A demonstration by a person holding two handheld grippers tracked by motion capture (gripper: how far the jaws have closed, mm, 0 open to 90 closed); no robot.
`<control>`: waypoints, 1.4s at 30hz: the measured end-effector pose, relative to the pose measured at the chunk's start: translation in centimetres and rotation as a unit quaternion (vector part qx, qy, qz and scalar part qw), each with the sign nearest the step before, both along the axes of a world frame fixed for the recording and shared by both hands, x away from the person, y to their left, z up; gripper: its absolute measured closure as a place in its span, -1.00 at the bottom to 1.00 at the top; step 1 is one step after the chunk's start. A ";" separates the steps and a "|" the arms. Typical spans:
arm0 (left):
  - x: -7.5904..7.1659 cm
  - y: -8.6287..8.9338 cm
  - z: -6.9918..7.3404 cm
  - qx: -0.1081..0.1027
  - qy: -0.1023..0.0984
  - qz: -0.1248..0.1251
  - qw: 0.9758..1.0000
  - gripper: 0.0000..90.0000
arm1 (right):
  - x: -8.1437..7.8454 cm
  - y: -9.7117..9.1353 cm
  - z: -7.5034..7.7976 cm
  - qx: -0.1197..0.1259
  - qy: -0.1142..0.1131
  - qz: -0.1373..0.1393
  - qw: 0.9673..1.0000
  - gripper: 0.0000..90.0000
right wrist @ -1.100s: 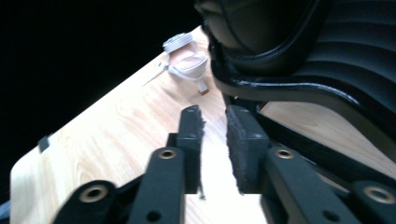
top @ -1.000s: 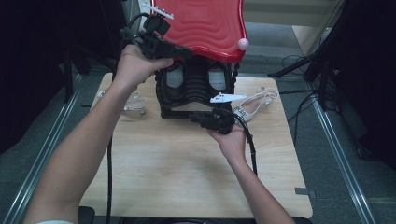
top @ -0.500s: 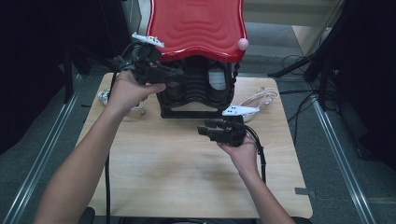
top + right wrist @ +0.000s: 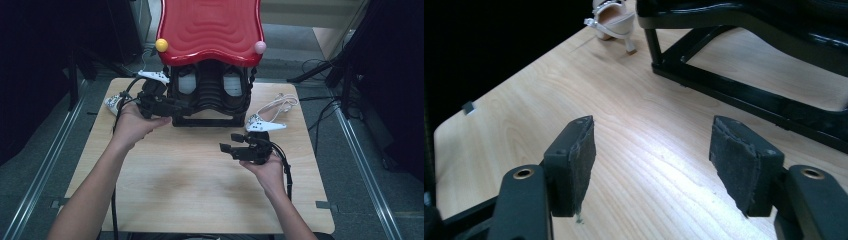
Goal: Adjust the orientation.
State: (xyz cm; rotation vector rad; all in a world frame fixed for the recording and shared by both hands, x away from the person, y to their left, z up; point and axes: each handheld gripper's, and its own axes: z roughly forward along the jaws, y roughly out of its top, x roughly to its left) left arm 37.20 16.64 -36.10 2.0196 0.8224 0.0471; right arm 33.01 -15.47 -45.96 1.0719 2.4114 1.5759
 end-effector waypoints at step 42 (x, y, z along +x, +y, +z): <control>-1.3 9.2 -9.0 0.002 0.030 0.112 0.993 0.58 | -0.7 -4.1 -1.7 -0.027 0.014 -0.039 0.999 0.04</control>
